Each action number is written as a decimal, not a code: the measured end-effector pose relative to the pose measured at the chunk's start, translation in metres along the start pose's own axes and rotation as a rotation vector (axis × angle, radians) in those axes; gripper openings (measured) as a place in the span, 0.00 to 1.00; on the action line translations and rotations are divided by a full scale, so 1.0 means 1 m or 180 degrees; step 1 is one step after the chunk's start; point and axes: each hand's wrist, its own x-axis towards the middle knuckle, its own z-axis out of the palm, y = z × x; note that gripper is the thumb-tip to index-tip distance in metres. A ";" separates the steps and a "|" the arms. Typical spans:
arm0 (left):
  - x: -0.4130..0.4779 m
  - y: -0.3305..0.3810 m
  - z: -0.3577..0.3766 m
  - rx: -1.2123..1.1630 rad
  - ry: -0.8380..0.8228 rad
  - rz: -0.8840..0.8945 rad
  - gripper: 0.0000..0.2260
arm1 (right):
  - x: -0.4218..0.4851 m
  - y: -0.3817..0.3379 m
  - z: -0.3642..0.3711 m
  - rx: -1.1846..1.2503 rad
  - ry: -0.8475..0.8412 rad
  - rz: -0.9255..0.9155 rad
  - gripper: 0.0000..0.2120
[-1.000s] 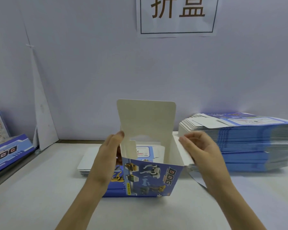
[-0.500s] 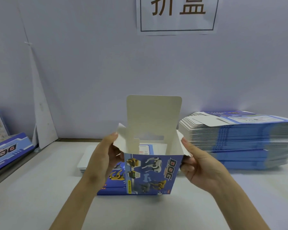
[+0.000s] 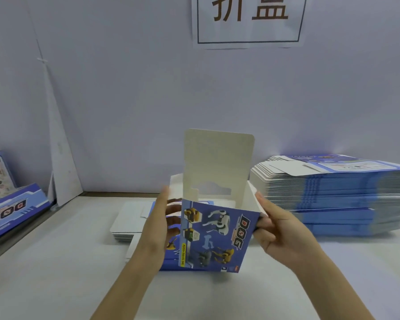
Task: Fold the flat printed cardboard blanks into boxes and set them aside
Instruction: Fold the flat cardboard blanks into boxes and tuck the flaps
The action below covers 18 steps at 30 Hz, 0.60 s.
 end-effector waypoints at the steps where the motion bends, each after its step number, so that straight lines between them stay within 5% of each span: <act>1: -0.001 -0.001 -0.002 0.0028 -0.0023 0.0169 0.26 | 0.001 -0.001 0.002 -0.0169 0.0166 -0.0285 0.13; 5: -0.003 -0.007 0.007 0.0649 -0.0380 0.0860 0.24 | 0.000 -0.005 0.003 0.0015 0.0507 -0.0697 0.04; 9: -0.017 -0.029 0.027 0.1972 -0.0373 0.1368 0.60 | -0.010 0.000 0.020 -0.0014 0.0162 -0.0479 0.07; 12: -0.017 -0.033 0.026 0.2117 0.0087 0.1669 0.66 | -0.020 -0.001 0.029 -0.1076 0.0066 -0.0507 0.08; 15: -0.012 -0.025 0.013 0.2254 -0.0074 0.2250 0.64 | -0.025 -0.007 0.029 -0.1927 0.0739 -0.1581 0.08; 18: -0.014 -0.017 0.002 0.2824 -0.0457 0.2961 0.64 | -0.032 -0.013 0.029 -0.1804 0.0663 -0.2378 0.11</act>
